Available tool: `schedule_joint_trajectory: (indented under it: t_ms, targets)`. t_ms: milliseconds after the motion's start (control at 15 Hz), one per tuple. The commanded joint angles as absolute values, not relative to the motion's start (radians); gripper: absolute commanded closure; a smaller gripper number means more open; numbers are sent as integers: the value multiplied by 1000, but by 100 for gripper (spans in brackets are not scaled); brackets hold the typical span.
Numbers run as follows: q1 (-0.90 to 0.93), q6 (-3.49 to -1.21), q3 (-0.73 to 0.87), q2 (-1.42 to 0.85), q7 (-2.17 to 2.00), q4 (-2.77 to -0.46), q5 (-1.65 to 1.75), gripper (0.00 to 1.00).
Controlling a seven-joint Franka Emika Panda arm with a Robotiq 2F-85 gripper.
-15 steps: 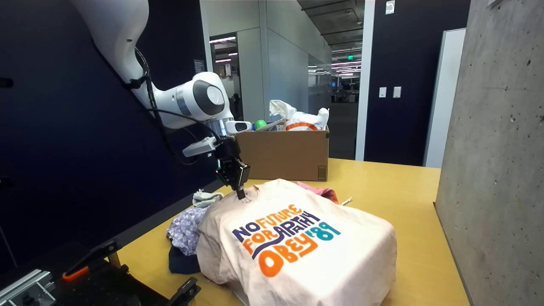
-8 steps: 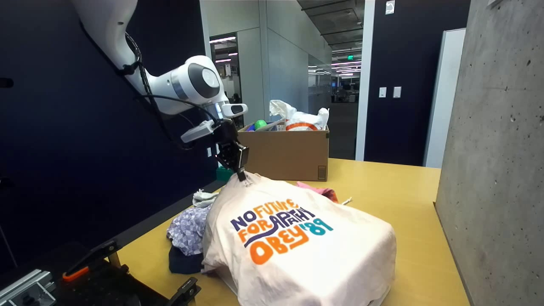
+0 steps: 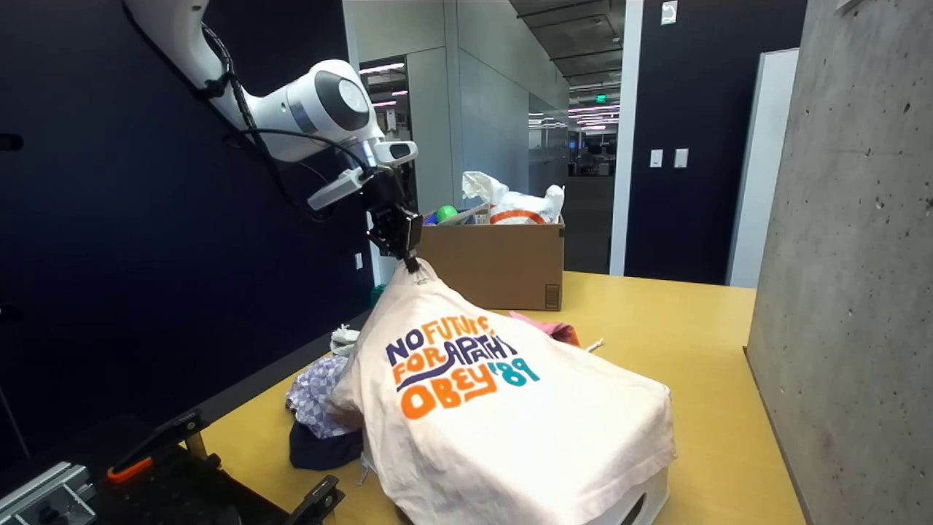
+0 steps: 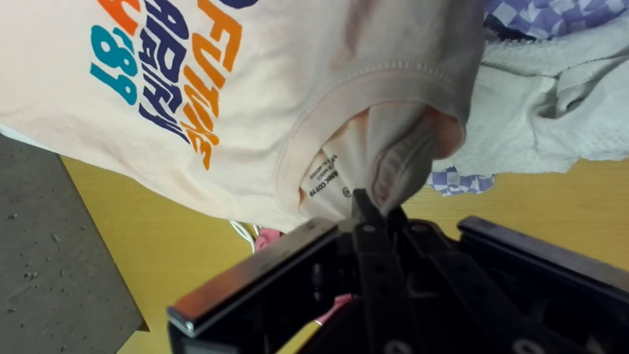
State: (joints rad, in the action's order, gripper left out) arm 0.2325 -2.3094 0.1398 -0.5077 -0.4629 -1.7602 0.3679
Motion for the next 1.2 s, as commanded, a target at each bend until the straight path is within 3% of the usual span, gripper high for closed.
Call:
schedule_joint_trajectory:
  t_ms: [0,533,1133]
  targets:
    - [241,-2245,125,-526,-459,-1683,384,99]
    - [216,-2246,137,-436,-467,-1771,390,99]
    - [131,-2254,188,-183,-514,-2081,507,99]
